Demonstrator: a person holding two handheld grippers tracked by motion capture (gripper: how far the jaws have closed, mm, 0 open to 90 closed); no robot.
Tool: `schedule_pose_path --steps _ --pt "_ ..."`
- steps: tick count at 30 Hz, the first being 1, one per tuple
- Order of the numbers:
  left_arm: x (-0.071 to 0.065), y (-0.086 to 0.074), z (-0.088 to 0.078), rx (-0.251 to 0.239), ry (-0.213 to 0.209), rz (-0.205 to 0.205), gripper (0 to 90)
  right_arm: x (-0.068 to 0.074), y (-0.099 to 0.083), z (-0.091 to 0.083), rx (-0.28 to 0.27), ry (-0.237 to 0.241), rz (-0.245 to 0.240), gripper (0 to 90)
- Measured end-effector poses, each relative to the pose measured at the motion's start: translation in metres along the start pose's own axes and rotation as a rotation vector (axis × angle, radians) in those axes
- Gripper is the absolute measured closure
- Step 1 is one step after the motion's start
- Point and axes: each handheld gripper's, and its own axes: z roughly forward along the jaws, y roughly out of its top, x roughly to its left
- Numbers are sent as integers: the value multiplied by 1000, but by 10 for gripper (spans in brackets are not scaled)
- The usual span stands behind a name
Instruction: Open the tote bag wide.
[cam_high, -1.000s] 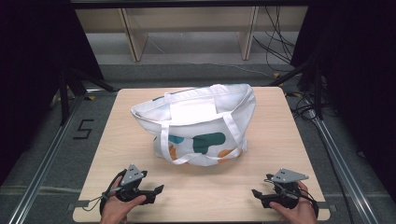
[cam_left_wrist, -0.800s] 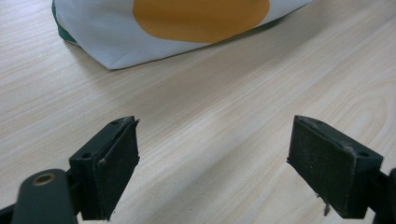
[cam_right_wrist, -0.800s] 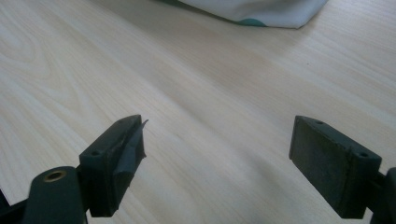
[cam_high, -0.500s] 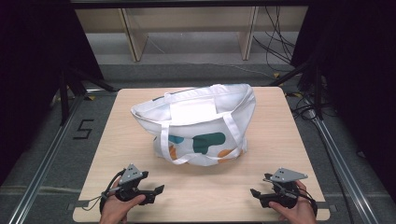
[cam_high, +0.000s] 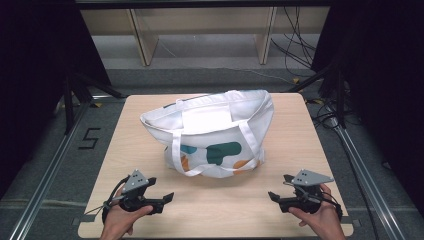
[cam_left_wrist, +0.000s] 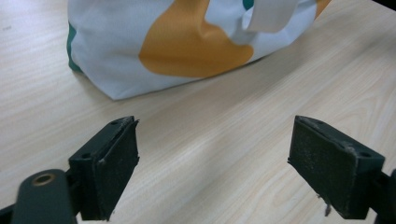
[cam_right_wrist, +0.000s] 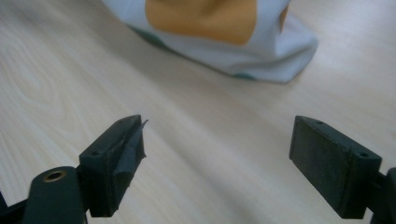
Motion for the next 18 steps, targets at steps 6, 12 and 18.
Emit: schedule_pose_path --steps 6,12,18 --pt "11 29 -12 -21 -16 55 437 -8 34 -11 -45 27 -32 446" --pt "19 51 -19 -45 -11 62 761 -7 70 -19 -65 31 -112 669" --pt "22 80 -23 -48 -41 105 895 -8 107 -26 -116 39 -182 845"
